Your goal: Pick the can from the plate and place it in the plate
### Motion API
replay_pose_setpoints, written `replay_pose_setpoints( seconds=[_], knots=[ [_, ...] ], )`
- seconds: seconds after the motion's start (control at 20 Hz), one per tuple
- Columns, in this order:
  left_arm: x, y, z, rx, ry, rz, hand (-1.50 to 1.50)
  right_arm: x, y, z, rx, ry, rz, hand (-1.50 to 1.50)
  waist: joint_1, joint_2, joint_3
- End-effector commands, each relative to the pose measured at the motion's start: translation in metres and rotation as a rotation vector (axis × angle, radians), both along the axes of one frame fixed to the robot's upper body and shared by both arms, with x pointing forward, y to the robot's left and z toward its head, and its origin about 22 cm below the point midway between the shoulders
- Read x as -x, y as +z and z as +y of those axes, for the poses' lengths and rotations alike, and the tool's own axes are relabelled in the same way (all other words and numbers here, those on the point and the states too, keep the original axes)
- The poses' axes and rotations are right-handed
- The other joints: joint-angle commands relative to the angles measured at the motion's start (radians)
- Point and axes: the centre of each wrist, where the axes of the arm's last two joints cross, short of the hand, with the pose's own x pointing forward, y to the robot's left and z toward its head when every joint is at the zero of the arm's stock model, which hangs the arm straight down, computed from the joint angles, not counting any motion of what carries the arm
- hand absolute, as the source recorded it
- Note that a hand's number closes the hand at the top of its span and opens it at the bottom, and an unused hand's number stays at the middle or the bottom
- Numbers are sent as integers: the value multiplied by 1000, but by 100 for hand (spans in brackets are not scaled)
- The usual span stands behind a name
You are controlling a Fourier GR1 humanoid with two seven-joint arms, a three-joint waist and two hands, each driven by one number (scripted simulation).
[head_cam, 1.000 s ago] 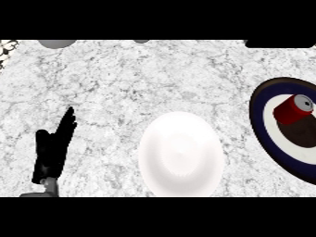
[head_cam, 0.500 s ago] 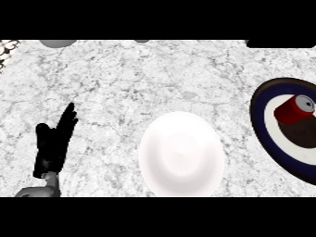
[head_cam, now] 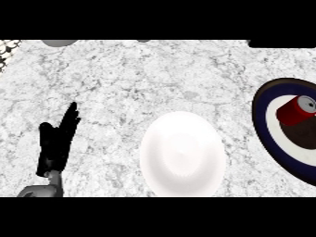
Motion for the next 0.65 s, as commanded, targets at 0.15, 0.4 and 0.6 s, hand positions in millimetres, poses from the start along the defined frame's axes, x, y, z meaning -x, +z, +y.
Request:
replay_pose_setpoints(
  seconds=[0.15, 0.4, 0.6],
  knots=[
    [-4, 8, 3, 3, -29, 7, 0, 23, -1, -14, -8, -30, -63, -150, 6, 3, 2],
    [4, -2, -9, 3, -14, -3, 0, 26, -12, -10, -16, -57, -58, -150, 10, 4, 3],
    [-4, 0, 4, 10, -19, 7, 0, 30, 1, -18, 31, -66, -52, -150, 6, 4, 2]
  ],
)
